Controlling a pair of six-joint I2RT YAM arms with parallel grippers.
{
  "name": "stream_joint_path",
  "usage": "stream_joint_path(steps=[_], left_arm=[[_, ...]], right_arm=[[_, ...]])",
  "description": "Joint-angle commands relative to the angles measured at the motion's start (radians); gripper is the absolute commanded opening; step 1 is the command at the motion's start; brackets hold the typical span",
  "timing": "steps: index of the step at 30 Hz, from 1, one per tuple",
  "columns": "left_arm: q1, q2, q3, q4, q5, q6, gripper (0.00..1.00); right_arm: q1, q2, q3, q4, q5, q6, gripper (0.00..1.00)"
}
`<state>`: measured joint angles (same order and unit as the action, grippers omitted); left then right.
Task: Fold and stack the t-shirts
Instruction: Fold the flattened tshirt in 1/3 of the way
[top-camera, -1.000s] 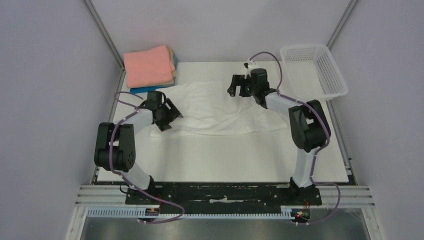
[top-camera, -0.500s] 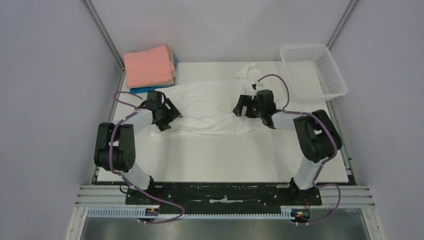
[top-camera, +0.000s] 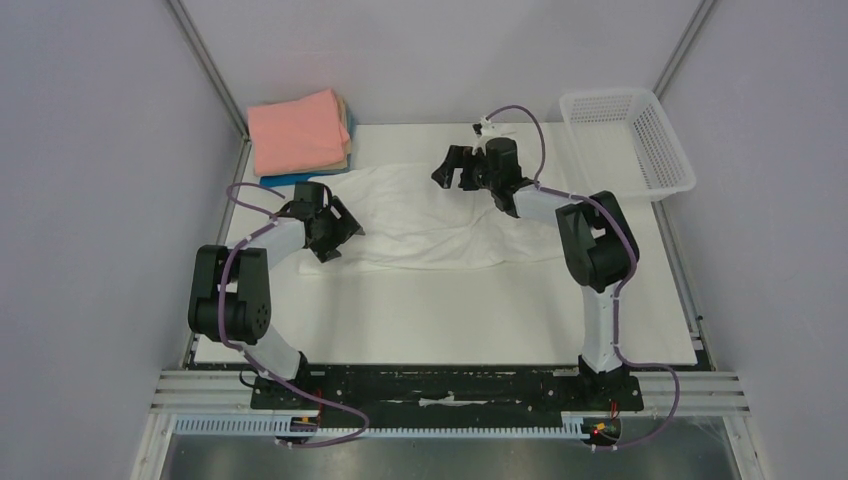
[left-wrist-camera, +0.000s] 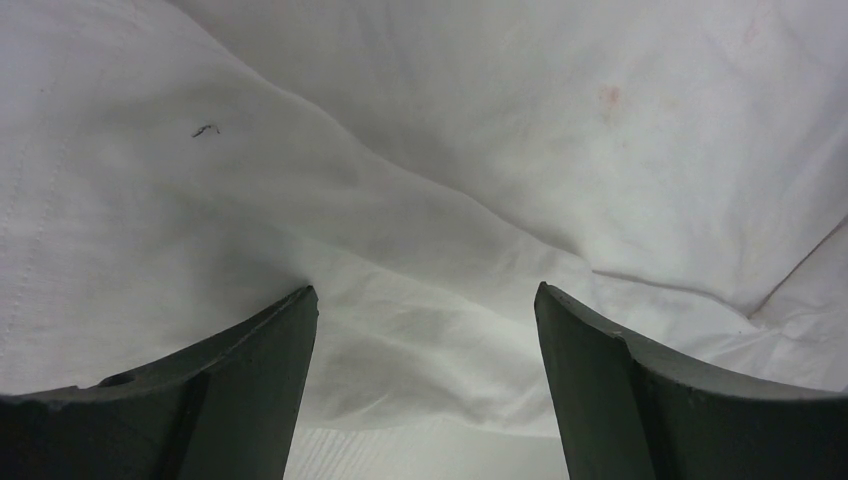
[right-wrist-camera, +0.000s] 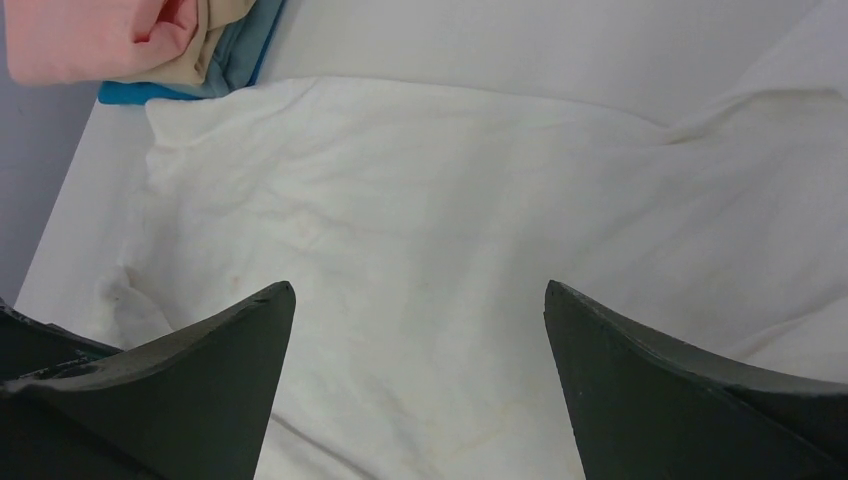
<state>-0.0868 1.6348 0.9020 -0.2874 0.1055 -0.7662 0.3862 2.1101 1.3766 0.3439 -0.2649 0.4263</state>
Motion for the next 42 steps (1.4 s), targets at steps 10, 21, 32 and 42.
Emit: stream_joint_path(steps=[10,21,32,42], left_arm=[[0.005,0.017,0.004,-0.039,-0.043,0.06,0.87],[0.005,0.02,-0.002,-0.025,-0.028,0.064,0.88],[0.005,0.031,0.0,-0.016,-0.022,0.067,0.88],[0.005,0.04,0.003,-0.021,-0.026,0.069,0.88]], right_arm=[[0.003,-0.472,-0.459,-0.018,0.269,-0.166,0.98],[-0.026,-0.361,-0.462,0.045,0.176,0.012,0.98],[-0.002,-0.096,-0.213,0.174,0.002,0.115,0.98],[0.049,0.087,-0.031,0.034,-0.004,0.069,0.98]])
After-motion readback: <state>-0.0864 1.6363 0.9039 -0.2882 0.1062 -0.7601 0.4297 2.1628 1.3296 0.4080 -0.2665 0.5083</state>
